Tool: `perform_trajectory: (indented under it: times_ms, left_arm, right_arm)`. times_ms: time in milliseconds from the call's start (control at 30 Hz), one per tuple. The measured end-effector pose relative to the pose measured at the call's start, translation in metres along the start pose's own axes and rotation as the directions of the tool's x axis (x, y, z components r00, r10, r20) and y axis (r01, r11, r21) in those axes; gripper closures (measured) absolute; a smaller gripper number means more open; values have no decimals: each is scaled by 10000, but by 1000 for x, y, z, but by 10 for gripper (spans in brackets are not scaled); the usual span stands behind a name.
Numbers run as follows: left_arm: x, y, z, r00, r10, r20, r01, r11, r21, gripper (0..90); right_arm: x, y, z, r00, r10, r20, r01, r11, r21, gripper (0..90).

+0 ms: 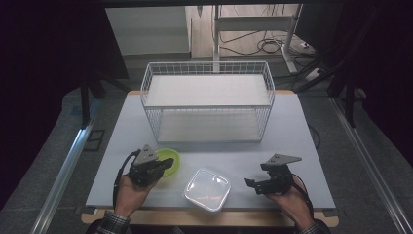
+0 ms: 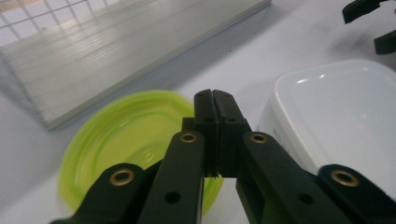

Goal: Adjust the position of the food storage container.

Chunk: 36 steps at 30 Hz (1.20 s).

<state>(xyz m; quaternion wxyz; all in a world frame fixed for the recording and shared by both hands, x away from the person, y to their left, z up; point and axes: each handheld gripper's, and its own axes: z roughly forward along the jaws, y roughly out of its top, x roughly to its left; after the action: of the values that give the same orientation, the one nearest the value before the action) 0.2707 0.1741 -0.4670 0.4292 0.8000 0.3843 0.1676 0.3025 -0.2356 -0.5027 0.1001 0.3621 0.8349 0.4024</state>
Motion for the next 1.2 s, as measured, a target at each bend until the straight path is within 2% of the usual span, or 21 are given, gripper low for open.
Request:
perform_trajectory:
  times_ms: [267, 433, 733, 833, 1200]
  left_arm:
    - [5, 12, 16, 9996, -261, 72, 262, 9996, -108, 898]
    - [0, 13, 35, 9995, -299, 120, 295, 9991, 291, 899]
    - [-8, 7, 57, 9997, 222, -39, -215, 9920, 1248, 899]
    - [-7, 6, 56, 9999, 118, -30, -113, 9917, 1279, 899]
    - [10, -5, 43, 9976, -371, -586, 450, 9891, 1401, 899]
  right_arm:
    - [0, 2, -2, 10000, -71, 66, 72, 9998, -158, 144]
    - [0, 2, 0, 9996, -179, 206, 180, 9998, -85, 149]
    - [1, 2, 1, 9983, -464, 362, 464, 9989, 19, 154]
    - [1, 1, 2, 9980, -499, 398, 496, 9987, 78, 155]
    - [1, 1, 1, 9977, -516, 431, 513, 9986, 86, 162]
